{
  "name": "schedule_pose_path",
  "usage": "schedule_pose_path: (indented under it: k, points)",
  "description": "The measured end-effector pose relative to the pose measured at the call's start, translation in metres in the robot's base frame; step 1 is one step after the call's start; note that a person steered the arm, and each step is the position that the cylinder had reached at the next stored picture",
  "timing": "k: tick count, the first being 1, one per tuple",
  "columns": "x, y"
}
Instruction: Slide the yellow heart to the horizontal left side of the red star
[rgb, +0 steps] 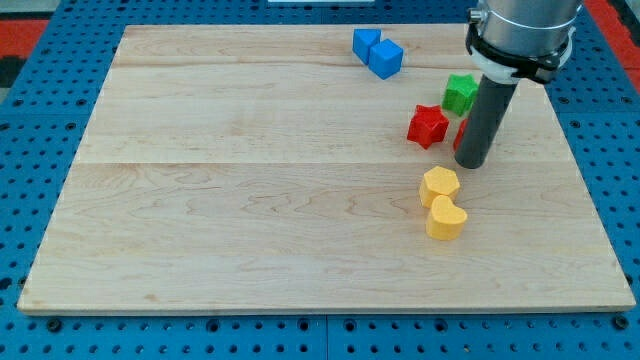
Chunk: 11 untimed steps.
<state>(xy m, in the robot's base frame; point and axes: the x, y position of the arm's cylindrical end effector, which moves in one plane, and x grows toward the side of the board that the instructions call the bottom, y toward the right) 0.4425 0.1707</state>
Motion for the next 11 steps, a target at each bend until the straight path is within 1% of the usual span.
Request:
schedule_pose_path:
  k: [3, 4, 5, 6, 7, 8, 9, 10, 11]
  points:
    - [-0.004, 0.008]
    - [-0.003, 0.029]
    - [0.035, 0.03]
    - [0.083, 0.026]
    - [0.086, -0.031]
    - [0.051, -0.091]
    - [0.054, -0.109]
    - [0.071, -0.068]
    - [0.109, -0.074]
